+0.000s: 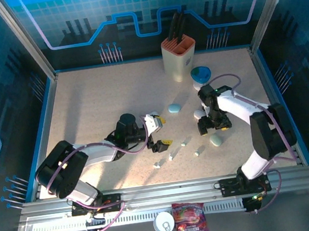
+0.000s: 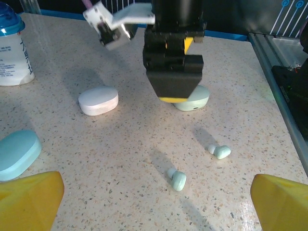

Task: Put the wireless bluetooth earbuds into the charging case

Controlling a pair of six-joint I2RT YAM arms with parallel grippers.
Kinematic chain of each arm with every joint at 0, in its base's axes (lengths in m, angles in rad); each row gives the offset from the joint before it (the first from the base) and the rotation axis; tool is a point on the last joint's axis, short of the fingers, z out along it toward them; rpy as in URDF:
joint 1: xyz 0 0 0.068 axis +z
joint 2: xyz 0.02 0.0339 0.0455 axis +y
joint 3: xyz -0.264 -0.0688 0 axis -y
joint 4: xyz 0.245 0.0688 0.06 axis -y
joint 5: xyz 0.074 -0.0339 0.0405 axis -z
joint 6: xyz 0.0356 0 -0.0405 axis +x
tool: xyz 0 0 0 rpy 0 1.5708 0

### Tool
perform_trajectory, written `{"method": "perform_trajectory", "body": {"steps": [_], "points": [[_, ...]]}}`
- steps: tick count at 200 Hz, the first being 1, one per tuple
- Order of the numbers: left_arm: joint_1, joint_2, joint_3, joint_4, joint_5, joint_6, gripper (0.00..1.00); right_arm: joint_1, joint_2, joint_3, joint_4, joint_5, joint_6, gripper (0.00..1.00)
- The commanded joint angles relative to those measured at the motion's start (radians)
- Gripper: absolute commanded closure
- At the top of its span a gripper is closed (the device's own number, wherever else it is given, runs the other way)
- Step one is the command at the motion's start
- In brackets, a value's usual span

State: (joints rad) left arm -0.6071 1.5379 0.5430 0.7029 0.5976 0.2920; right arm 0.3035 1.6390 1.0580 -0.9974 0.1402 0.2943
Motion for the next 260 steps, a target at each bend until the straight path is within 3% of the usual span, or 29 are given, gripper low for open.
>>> {"method": "perform_trajectory", "body": {"steps": [1, 102, 131, 177, 204, 260], "points": [[-0.008, -0.03, 0.017, -0.013, -0.006, 0.028, 0.01, 0.03, 0.057, 0.052, -0.09, 0.062, 0.006, 0.18], [-0.008, -0.036, 0.008, -0.017, -0.03, 0.05, 0.01, 0.104, 0.246, 0.11, -0.178, 0.087, -0.028, 0.46], [-0.007, -0.028, 0.008, -0.015, -0.035, 0.053, 0.01, 0.105, 0.255, 0.111, -0.178, 0.092, -0.028, 0.62], [-0.008, -0.027, 0.008, -0.009, -0.044, 0.046, 0.01, 0.103, 0.194, 0.099, -0.135, 0.059, -0.023, 0.63], [-0.007, -0.016, 0.02, 0.007, -0.066, -0.001, 0.01, 0.085, 0.134, 0.084, -0.049, -0.021, -0.004, 0.63], [-0.009, 0.024, 0.005, 0.2, -0.174, -0.257, 0.01, 0.045, -0.001, 0.034, 0.212, -0.272, 0.121, 0.67]]}}
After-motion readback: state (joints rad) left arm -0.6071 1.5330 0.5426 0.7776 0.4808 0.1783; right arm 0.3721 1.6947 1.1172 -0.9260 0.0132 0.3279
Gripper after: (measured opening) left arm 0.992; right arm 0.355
